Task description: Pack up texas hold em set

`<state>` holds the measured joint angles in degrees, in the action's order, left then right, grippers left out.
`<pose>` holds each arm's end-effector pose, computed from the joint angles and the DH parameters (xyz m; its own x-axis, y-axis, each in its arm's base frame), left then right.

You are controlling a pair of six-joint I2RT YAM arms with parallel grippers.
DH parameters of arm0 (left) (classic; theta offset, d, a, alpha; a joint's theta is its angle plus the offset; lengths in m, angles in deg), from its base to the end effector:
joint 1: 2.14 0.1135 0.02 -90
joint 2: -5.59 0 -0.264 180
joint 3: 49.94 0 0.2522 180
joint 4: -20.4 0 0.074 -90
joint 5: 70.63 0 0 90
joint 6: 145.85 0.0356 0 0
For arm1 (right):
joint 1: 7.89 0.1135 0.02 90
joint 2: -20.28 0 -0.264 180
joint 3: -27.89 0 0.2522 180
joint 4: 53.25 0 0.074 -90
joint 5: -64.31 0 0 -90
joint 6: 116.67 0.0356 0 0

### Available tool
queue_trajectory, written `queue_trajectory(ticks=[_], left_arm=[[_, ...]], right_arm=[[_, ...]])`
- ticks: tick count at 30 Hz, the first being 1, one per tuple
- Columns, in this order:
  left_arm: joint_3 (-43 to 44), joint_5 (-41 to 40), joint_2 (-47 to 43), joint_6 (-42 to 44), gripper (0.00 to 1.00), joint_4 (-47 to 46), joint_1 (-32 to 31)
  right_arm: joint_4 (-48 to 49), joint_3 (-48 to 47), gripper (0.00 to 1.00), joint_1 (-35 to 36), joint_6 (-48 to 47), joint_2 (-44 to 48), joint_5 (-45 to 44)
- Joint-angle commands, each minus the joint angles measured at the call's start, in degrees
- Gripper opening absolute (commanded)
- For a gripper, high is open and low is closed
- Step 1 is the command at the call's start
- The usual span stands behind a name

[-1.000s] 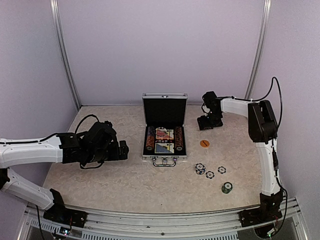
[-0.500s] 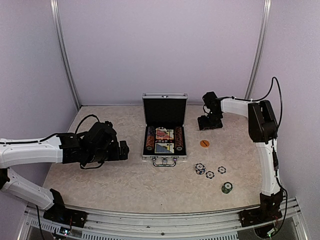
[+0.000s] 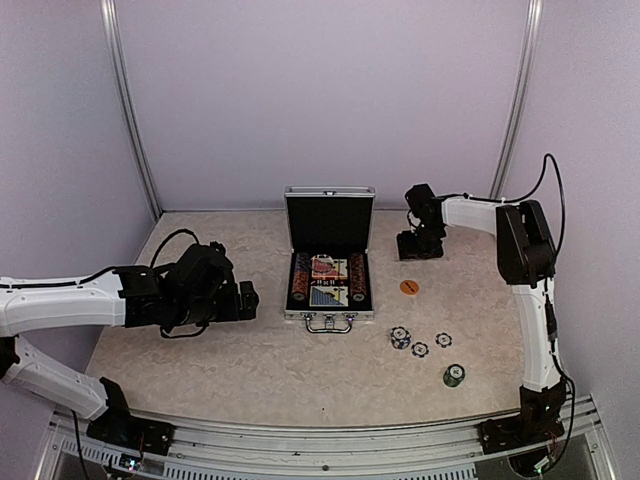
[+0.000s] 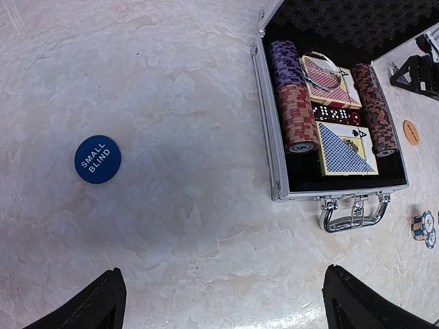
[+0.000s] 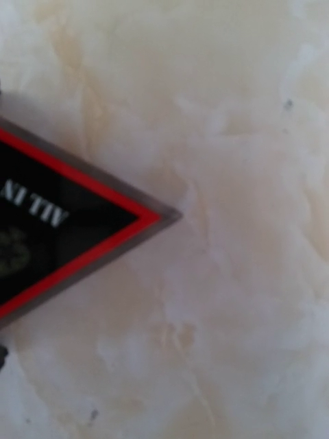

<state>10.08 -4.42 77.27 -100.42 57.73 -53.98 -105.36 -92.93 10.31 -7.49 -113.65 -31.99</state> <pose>0.1682 -0.1908 0.2327 -0.7223 -0.1201 -0.6811 0.0688 0.9674 -0.2437 0.4711 0.1508 0.1471 -0.9023 0.0471 -0.4286 0.0314 0.9986 0.0436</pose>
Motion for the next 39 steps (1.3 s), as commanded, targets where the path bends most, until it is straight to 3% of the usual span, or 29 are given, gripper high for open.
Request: queue_trajectory(ticks=[1, 11, 39], left_arm=[[-0.8, 0.1, -0.5, 0.1, 0.99, -1.0, -0.4], [-0.1, 0.4, -0.1, 0.3, 0.99, -1.0, -0.4], [0.4, 1.1, 1.2, 0.2, 0.99, -2.0, -0.6]], right_arm=[[-2.5, 2.7, 0.73, -0.9, 0.2, -1.2, -0.4], [-1.6, 3.6, 0.67, -1.1, 0.1, 0.6, -0.6], [2.0, 15.1, 0.67, 4.4, 1.7, 14.1, -1.8]])
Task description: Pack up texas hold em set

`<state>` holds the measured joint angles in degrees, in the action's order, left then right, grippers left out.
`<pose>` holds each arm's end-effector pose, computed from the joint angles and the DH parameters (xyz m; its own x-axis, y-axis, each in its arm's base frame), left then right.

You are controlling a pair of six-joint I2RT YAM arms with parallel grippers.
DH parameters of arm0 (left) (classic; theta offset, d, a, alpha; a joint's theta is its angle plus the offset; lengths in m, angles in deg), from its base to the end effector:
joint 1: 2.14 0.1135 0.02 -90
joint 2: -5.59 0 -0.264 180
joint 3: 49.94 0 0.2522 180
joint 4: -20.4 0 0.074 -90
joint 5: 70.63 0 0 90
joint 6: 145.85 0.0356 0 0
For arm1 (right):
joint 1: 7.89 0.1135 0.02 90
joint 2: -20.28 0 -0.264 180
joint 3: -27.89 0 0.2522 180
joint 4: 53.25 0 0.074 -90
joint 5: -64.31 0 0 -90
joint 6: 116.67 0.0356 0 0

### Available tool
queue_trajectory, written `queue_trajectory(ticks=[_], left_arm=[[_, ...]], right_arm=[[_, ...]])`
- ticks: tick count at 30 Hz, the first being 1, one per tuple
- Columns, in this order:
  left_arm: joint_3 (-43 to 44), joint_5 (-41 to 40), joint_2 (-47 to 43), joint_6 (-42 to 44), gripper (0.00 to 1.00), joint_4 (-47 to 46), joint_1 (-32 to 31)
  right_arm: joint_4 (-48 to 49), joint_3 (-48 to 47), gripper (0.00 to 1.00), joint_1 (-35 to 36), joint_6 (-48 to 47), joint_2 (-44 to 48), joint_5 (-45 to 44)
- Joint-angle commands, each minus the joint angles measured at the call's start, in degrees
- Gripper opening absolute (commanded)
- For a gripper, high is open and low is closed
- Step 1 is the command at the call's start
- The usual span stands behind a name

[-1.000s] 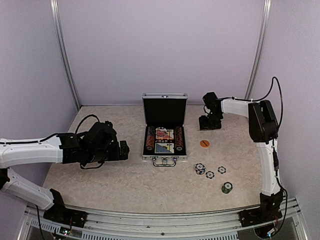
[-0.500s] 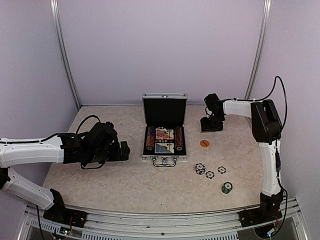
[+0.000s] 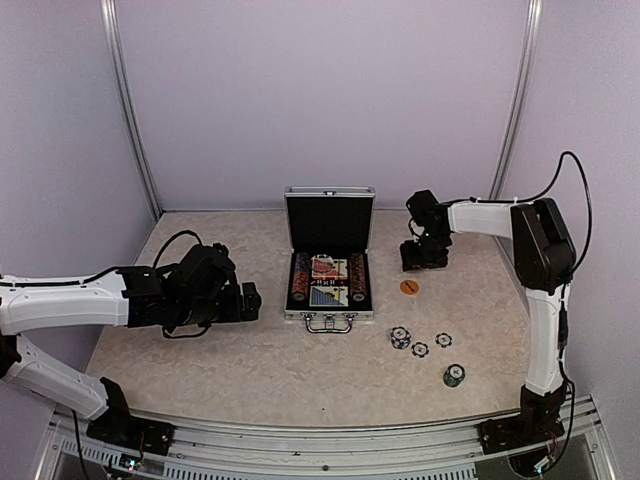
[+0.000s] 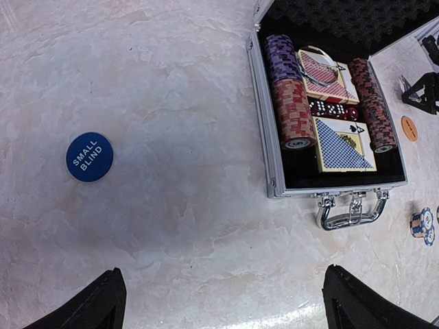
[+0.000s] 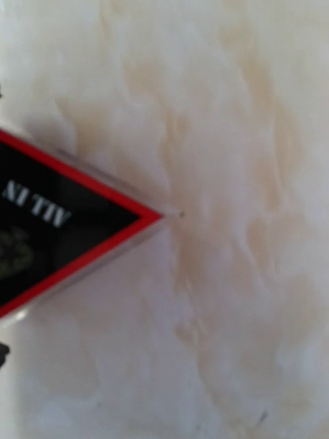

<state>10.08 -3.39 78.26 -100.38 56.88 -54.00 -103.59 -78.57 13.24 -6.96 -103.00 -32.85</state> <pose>0.1698 -0.1939 0.2295 -0.7319 -0.1150 -0.6716 0.0781 0.9650 -0.2503 0.4201 0.1576 0.1605 -0.9147 0.0053 -0.4042 -0.0043 0.9997 0.0228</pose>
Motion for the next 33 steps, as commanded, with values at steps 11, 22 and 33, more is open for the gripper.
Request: queue_trajectory(ticks=[11, 22, 33], left_arm=[[-0.8, -0.2, -0.9, -0.1, 0.99, -1.3, -0.7], [-1.1, 0.1, -0.8, -0.1, 0.99, -2.0, -0.7], [-2.3, -0.1, -2.2, -0.2, 0.99, -2.0, -0.8]], right_arm=[[1.1, 5.0, 0.68, 5.5, 2.8, 7.8, -1.3], [0.2, 5.7, 0.67, 12.5, 6.2, 12.4, -2.1], [-2.9, -3.2, 0.67, 19.1, 7.7, 8.4, -3.0]])
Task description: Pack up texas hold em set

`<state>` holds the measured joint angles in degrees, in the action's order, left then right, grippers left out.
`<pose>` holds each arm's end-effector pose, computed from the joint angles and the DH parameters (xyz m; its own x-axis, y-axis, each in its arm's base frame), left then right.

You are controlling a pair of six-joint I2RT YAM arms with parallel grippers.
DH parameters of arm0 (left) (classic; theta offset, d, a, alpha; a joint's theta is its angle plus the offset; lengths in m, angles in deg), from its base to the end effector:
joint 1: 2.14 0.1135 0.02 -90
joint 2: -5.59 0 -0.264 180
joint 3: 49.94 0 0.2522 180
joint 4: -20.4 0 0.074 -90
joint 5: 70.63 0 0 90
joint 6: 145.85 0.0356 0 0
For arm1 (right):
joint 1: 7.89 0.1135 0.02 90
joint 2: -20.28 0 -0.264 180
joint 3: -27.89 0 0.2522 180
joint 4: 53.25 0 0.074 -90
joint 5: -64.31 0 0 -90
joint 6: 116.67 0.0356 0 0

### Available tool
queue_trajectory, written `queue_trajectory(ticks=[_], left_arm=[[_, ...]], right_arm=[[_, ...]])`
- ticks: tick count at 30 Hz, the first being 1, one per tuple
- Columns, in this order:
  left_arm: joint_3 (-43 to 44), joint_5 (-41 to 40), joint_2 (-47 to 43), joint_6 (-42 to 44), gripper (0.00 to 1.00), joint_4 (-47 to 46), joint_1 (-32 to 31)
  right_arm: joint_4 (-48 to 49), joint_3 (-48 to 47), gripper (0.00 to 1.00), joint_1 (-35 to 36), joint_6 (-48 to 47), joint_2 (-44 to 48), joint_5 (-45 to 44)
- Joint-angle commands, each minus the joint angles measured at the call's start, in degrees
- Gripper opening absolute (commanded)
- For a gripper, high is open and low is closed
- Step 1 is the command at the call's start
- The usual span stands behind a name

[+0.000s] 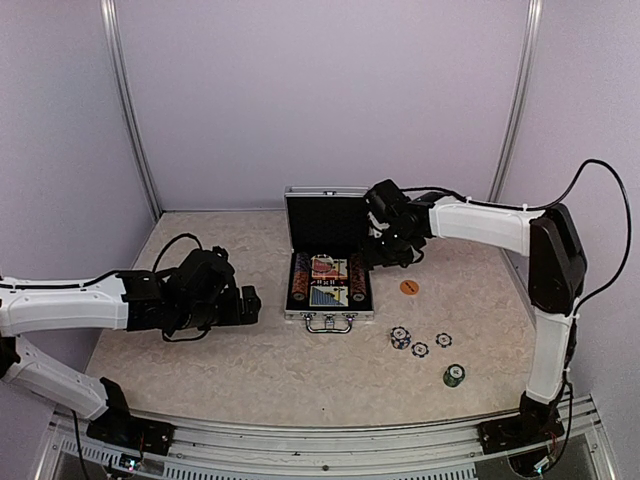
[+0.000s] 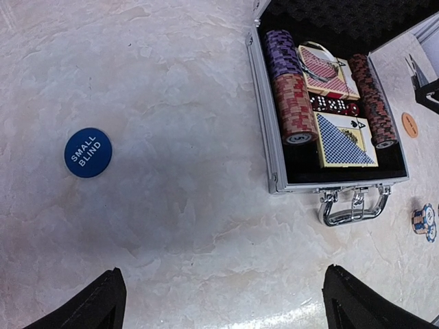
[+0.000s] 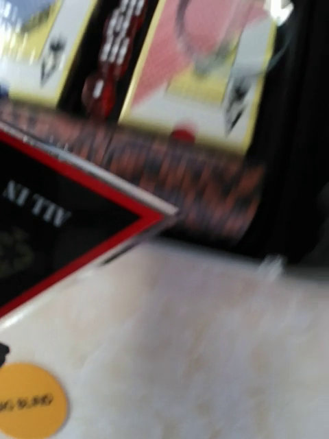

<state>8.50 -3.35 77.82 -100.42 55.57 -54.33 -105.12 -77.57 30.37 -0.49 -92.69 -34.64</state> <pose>0.1669 -0.1926 0.2242 -0.7317 -0.1129 -0.6722 0.0839 0.9638 -0.2532 0.3400 0.2611 0.2297 -0.8488 -0.1144 -0.5162 -0.1950 0.9752 0.1046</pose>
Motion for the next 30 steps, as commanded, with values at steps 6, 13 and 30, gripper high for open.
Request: queue_trajectory(ticks=[6, 13, 30], left_arm=[[-1.0, -0.2, -2.3, -0.2, 0.99, -0.6, -0.5], [-0.9, -0.2, -2.6, 0.4, 0.99, -0.3, -0.5], [-1.0, -0.4, -3.7, 1.7, 0.99, -0.4, -0.5]], right_arm=[[-3.4, -10.4, 0.68, 4.6, 2.5, -7.2, -1.5], [-5.5, -15.5, 0.68, 6.9, 4.0, -12.2, -2.1], [-4.8, -17.0, 0.70, 9.5, 11.2, -15.7, -6.1]])
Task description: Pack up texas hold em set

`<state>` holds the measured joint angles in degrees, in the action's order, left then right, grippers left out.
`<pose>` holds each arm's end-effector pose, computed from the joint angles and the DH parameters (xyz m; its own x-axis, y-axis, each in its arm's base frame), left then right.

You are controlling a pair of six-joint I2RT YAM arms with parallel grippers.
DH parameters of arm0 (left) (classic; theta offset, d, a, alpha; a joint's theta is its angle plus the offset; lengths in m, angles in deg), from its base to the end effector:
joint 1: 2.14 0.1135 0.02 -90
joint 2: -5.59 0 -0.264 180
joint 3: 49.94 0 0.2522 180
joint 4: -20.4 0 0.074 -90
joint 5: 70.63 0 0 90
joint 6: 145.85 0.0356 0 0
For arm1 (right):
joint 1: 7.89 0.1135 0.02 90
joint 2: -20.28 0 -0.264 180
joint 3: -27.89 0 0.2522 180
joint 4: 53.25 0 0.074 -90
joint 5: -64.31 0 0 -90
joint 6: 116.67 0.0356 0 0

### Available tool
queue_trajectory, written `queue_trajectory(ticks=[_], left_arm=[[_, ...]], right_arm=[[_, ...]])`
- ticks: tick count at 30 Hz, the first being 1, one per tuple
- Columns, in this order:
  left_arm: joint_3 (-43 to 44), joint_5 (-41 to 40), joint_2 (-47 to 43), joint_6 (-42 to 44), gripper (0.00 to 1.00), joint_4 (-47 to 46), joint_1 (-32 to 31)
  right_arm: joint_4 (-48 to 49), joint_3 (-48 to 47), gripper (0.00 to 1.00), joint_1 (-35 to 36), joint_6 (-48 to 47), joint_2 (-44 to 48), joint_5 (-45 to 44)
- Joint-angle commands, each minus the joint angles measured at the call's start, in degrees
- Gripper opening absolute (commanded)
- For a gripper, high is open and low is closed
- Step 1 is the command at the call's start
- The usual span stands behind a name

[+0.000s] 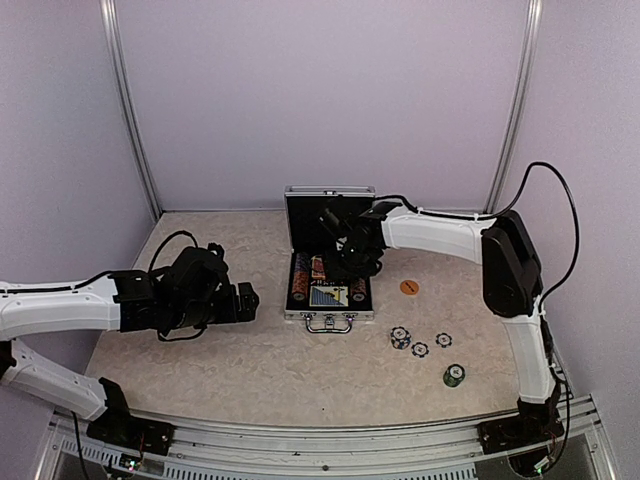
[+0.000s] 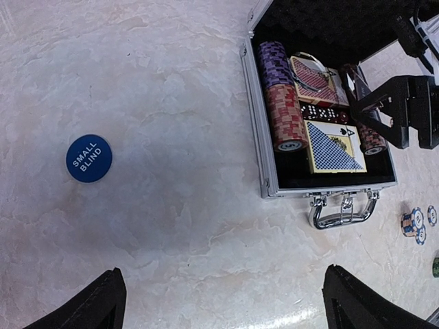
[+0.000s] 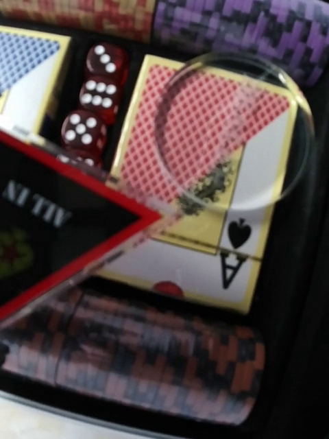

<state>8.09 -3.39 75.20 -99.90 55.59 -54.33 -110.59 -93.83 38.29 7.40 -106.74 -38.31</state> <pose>0.1631 -0.1877 0.2325 -0.7146 -0.1249 -0.6883 0.0963 0.9570 -0.2736 0.3380 0.3410 0.2044 -0.8649 -0.1117 -0.4894 -0.1811 0.9787 0.0967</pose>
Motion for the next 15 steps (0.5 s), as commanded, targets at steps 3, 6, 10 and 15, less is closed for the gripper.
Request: queue_trajectory(ticks=[3, 6, 10, 15], left_arm=[[-0.4, -0.3, -1.2, 1.6, 0.99, -0.4, -0.4], [-0.4, -0.4, -1.4, 2.0, 0.99, -0.4, -0.4], [-0.5, -0.5, -1.8, 2.4, 0.99, -0.2, -0.3], [-0.8, -0.7, -2.4, 2.7, 0.99, -0.1, -0.1]], right_arm=[[1.1, -0.9, 0.70, 2.0, 5.4, -2.5, -3.5], [1.9, -0.8, 0.70, 2.2, 7.2, -3.0, -4.5], [2.0, -0.9, 0.70, 2.2, 9.7, -3.9, -5.7], [1.9, -1.6, 0.71, 2.2, 12.2, -5.6, -5.5]])
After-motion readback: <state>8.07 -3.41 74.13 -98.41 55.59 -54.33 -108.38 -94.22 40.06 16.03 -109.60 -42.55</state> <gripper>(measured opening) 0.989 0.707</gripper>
